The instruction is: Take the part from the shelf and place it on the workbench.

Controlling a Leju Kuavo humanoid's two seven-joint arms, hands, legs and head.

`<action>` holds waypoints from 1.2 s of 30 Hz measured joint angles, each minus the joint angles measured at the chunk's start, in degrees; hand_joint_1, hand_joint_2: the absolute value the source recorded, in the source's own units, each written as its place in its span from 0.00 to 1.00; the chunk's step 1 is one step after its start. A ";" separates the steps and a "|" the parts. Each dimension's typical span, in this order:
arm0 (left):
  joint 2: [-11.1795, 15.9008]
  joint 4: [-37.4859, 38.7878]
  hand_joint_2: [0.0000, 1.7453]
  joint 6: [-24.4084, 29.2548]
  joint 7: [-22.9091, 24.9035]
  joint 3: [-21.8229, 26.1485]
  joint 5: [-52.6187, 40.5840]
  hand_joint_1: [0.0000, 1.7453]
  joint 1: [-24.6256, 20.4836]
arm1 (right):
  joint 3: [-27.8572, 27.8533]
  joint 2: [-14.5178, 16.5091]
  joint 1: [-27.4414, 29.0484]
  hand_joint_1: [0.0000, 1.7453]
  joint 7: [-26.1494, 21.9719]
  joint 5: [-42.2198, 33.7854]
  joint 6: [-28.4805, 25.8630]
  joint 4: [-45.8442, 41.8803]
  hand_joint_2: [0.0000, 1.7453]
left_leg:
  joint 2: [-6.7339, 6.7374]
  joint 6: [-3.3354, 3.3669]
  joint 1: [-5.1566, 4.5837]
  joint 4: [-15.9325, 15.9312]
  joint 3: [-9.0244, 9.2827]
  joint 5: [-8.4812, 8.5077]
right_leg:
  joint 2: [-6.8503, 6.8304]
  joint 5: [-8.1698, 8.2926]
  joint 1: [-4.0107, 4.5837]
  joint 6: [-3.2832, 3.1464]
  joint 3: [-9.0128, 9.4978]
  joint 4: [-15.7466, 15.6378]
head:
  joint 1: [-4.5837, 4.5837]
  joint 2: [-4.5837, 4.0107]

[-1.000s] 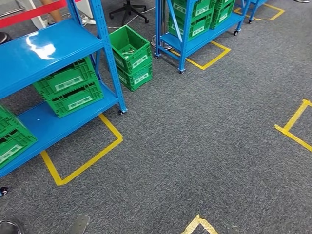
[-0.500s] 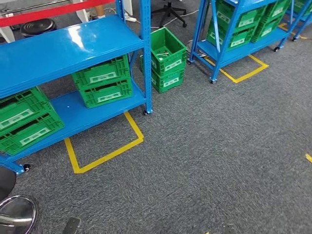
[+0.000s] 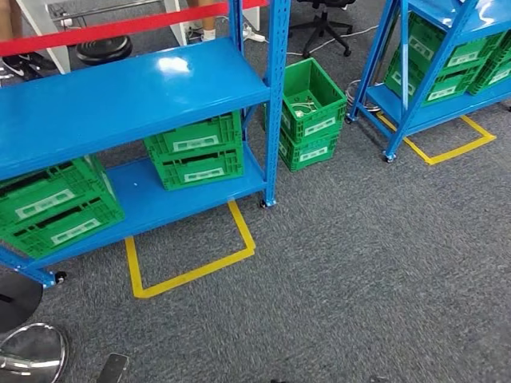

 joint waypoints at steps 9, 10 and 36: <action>-0.03 0.00 0.00 0.95 0.27 0.35 0.04 0.00 -0.05 | -0.08 -0.08 0.24 0.00 0.31 0.21 0.03 0.00 0.00 | 2.01 0.29 -0.60 9.47 -16.61 -6.43 | -0.50 -7.26 0.13 -0.85 14.36 -4.63 | -0.95 0.01; -0.06 0.01 0.00 1.06 0.30 0.38 0.02 0.00 0.02 | -0.09 -0.09 0.27 0.00 0.34 0.25 0.05 0.01 0.00 | 3.19 0.58 -0.79 6.44 -17.68 -1.24 | -0.82 -8.42 0.24 -0.63 15.88 -4.72 | -1.02 0.00; -0.66 -0.22 0.00 1.98 0.54 0.43 -0.81 0.00 -1.10 | -0.21 -0.13 -0.68 0.00 0.34 0.02 0.16 0.02 0.00 | 1.39 -1.30 -0.48 15.44 -22.26 2.82 | -0.29 -7.51 -0.12 -1.29 10.52 -1.66 | -1.01 -0.01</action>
